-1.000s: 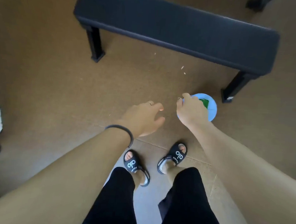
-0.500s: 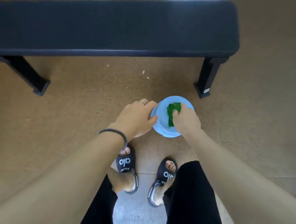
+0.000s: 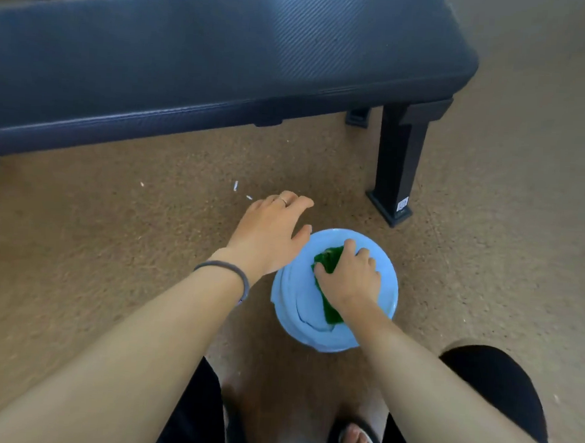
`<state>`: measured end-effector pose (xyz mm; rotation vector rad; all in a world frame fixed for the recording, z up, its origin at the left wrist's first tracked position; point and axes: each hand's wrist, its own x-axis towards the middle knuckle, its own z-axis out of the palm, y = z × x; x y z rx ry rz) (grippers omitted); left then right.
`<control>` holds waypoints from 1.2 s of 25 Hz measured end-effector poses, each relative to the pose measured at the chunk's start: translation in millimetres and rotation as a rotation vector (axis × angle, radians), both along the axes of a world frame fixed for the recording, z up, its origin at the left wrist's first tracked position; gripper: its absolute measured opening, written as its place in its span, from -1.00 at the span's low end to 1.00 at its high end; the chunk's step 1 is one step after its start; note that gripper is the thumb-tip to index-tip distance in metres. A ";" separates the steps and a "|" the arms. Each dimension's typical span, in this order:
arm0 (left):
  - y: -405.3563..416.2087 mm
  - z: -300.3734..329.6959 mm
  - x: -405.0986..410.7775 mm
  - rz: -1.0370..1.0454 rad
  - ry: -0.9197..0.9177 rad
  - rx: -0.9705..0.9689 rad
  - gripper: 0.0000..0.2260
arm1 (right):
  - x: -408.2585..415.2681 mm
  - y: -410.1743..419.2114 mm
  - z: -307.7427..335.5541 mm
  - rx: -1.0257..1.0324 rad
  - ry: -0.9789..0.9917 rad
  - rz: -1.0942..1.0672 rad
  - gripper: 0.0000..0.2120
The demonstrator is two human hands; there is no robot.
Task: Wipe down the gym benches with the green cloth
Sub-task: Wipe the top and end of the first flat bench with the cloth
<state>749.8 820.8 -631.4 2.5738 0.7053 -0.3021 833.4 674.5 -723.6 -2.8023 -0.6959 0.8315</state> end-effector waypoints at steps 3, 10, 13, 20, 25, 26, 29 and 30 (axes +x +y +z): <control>17.8 6.0 13.1 -0.011 -0.180 0.082 -0.59 | 2.8 -0.1 0.6 0.175 0.090 -0.132 -0.51; 98.5 64.5 39.3 0.034 -0.422 0.308 -0.52 | 41.5 43.3 91.5 0.738 0.209 -0.671 -0.86; 127.4 77.9 41.5 0.060 -0.344 0.310 -0.49 | 70.2 75.7 153.8 1.014 0.297 -0.951 -0.88; 164.5 74.5 49.7 -0.010 -0.081 0.257 -0.52 | 112.3 142.2 255.2 1.416 0.085 -0.965 -0.83; 177.8 60.9 60.7 -0.025 -0.177 0.363 -0.61 | 106.6 160.9 202.8 0.697 -0.205 0.077 -0.68; 178.8 56.2 61.2 -0.023 -0.198 0.383 -0.62 | 109.0 161.4 192.1 0.585 -0.189 0.166 -0.62; 175.9 46.3 64.6 -0.009 -0.204 0.471 -0.64 | 120.5 172.9 176.6 0.549 -0.411 0.199 -0.52; 175.3 45.3 67.2 -0.003 -0.199 0.499 -0.64 | 124.0 180.3 173.6 0.501 -0.460 0.184 -0.50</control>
